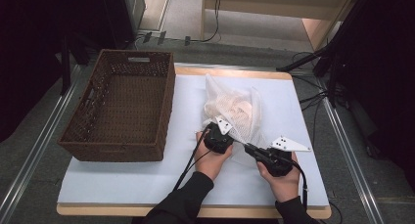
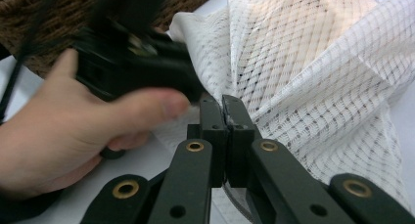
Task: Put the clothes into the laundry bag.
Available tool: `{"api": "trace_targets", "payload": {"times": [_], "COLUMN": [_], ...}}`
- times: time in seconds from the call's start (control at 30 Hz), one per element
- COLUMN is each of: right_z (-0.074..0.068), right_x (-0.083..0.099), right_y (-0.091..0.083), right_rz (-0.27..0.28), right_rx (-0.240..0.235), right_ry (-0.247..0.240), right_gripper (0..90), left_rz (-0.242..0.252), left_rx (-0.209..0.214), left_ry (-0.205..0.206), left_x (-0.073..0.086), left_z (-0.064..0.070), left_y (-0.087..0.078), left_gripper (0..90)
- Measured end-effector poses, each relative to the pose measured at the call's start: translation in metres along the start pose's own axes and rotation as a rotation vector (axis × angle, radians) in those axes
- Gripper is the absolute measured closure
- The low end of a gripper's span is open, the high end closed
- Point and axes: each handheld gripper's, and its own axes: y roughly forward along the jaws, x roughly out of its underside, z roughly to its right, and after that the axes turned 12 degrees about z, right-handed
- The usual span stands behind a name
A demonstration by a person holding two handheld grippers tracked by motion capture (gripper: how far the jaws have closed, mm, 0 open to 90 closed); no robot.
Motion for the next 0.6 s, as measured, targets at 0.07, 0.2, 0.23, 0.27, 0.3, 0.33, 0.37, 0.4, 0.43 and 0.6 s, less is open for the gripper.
{"api": "trace_targets", "payload": {"times": [0.07,0.2,0.23,0.27,0.3,0.33,0.37,0.4,0.43,0.6], "right_z": [0.001,0.004,0.004,0.005,0.005,0.005,0.005,0.005,0.005,0.005], "right_x": [0.0,0.0,0.0,0.0,0.0,0.0,0.0,0.0,0.0,0.001], "right_y": [0.0,-0.001,-0.002,-0.002,-0.002,-0.002,-0.002,-0.002,-0.001,-0.001], "right_rz": [-0.003,0.003,0.004,0.006,0.005,0.006,0.006,0.006,0.007,-0.001], "right_rx": [0.004,0.007,0.007,0.007,0.007,0.008,0.008,0.008,0.008,0.009], "right_ry": [0.004,0.015,0.017,0.015,0.012,0.017,0.017,0.017,0.015,0.018], "right_gripper": [89.7,89.7,89.7,89.7,89.7,89.7,89.7,89.7,89.7,89.6], "left_rz": [0.003,0.007,0.008,0.006,-0.003,-0.005,-0.005,-0.017,-0.028,-0.096], "left_rx": [0.007,0.077,0.093,0.099,0.108,0.113,0.118,0.123,0.129,0.153], "left_ry": [0.009,0.001,-0.005,-0.007,0.002,0.009,0.011,0.014,0.022,0.058], "left_x": [0.0,-0.001,-0.001,-0.001,0.0,0.001,0.002,0.004,0.007,0.027], "left_z": [0.0,-0.004,-0.005,-0.006,-0.008,-0.009,-0.011,-0.011,-0.012,-0.011], "left_y": [-0.002,-0.018,-0.023,-0.029,-0.035,-0.042,-0.048,-0.054,-0.06,-0.076], "left_gripper": [70.8,54.5,51.2,48.2,46.2,43.5,43.5,41.8,40.8,40.1]}}
